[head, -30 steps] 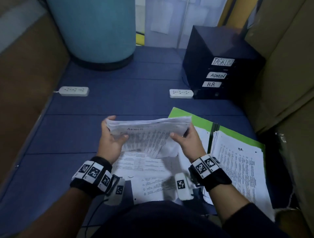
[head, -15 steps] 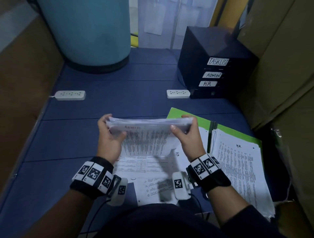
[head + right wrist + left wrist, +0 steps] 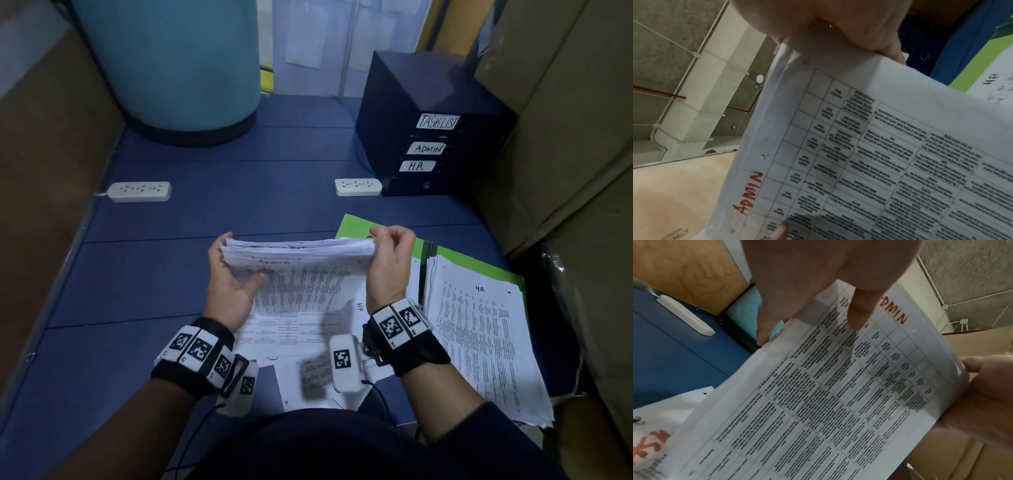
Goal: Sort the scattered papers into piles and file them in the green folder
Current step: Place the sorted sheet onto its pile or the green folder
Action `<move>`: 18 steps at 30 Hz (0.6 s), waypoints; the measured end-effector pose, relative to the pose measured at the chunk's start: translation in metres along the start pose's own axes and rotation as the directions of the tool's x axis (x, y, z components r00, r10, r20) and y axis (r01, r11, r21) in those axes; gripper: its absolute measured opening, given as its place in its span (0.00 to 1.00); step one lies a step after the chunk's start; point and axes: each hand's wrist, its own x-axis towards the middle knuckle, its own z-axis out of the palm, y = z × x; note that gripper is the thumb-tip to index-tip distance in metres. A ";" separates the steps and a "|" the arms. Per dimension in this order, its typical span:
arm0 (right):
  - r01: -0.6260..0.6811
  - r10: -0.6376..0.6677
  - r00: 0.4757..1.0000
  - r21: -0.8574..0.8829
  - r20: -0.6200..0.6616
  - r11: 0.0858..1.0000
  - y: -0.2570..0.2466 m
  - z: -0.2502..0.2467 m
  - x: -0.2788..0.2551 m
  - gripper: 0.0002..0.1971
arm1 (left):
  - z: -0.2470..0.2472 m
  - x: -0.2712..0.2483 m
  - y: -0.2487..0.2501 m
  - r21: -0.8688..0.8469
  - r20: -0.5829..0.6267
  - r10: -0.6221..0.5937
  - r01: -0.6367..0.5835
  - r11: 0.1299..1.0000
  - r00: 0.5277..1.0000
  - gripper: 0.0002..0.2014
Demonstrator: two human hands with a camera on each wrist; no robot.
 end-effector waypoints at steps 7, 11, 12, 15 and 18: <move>-0.207 0.188 0.964 0.088 0.186 0.974 0.018 -0.011 -0.001 0.19 | 0.007 0.005 -0.010 -0.011 0.021 0.029 -0.029 1.000 0.999 0.20; -0.103 0.065 0.871 0.051 0.487 0.993 0.029 -0.034 0.006 0.47 | 0.009 0.010 -0.007 0.106 -0.052 0.099 -0.093 0.990 0.994 0.11; -0.074 0.069 0.848 -0.012 0.526 0.997 0.030 -0.036 0.006 0.50 | 0.009 0.011 -0.005 0.095 -0.065 0.099 -0.093 0.991 0.993 0.11; -0.026 0.120 0.854 -0.190 0.505 0.981 0.035 -0.036 0.006 0.33 | 0.013 0.010 -0.002 0.081 -0.075 0.059 -0.053 0.995 0.995 0.12; -0.011 0.106 0.918 -0.243 0.383 0.970 0.030 -0.024 0.008 0.15 | 0.018 0.007 0.008 0.059 -0.061 0.062 -0.058 0.997 0.996 0.13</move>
